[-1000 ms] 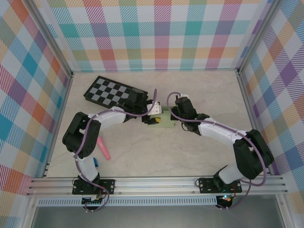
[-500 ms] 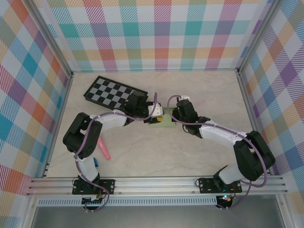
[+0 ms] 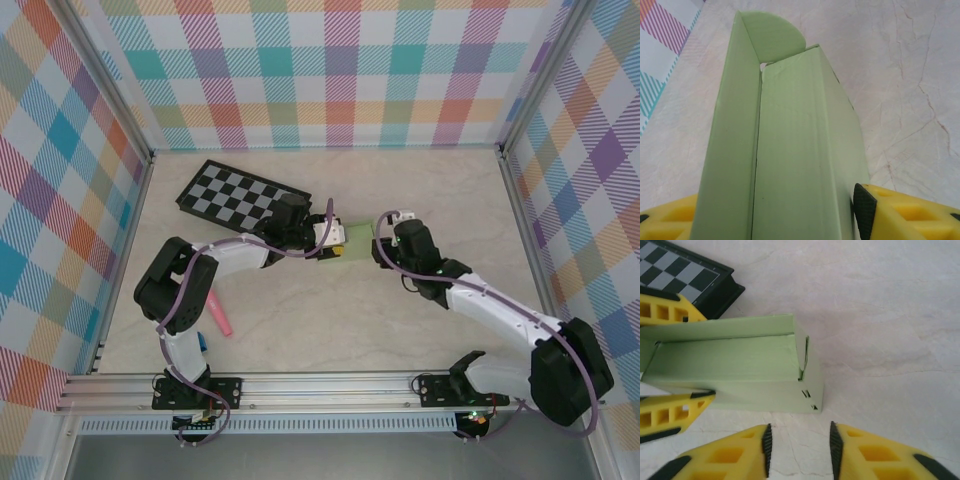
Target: Fold the paper box
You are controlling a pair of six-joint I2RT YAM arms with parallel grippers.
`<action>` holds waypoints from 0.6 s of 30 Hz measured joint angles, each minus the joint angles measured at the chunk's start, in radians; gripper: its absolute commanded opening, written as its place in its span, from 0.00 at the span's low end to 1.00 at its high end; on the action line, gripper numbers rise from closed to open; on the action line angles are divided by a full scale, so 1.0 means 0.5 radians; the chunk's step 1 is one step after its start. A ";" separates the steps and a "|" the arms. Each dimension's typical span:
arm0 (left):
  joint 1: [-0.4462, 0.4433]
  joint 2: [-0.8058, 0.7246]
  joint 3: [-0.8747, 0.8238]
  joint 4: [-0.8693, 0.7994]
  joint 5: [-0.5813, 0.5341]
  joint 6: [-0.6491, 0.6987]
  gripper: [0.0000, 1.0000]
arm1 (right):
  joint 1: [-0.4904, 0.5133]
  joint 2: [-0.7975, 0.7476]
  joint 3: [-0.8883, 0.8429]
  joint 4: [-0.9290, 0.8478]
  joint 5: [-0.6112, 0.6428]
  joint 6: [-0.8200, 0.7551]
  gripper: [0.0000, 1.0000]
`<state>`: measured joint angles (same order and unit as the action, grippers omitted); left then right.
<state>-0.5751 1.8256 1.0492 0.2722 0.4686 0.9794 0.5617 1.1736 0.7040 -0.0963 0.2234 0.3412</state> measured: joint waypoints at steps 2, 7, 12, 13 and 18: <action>-0.002 0.005 0.000 0.025 -0.008 -0.007 0.61 | -0.109 -0.011 0.082 -0.153 -0.127 0.124 0.72; -0.020 0.031 0.000 0.064 -0.038 -0.036 0.61 | -0.389 0.097 0.318 -0.336 -0.512 0.768 0.92; -0.025 0.052 0.001 0.088 -0.052 -0.044 0.61 | -0.380 0.275 0.373 -0.276 -0.869 1.497 0.94; -0.025 0.054 0.001 0.089 -0.053 -0.045 0.61 | -0.367 0.327 0.402 -0.277 -0.909 1.632 0.94; -0.025 0.069 0.006 0.093 -0.059 -0.072 0.61 | -0.301 0.525 0.563 -0.258 -0.928 2.040 0.94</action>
<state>-0.5877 1.8603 1.0523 0.3187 0.4393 0.9436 0.4114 1.4361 0.9855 -0.2253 -0.2405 1.3613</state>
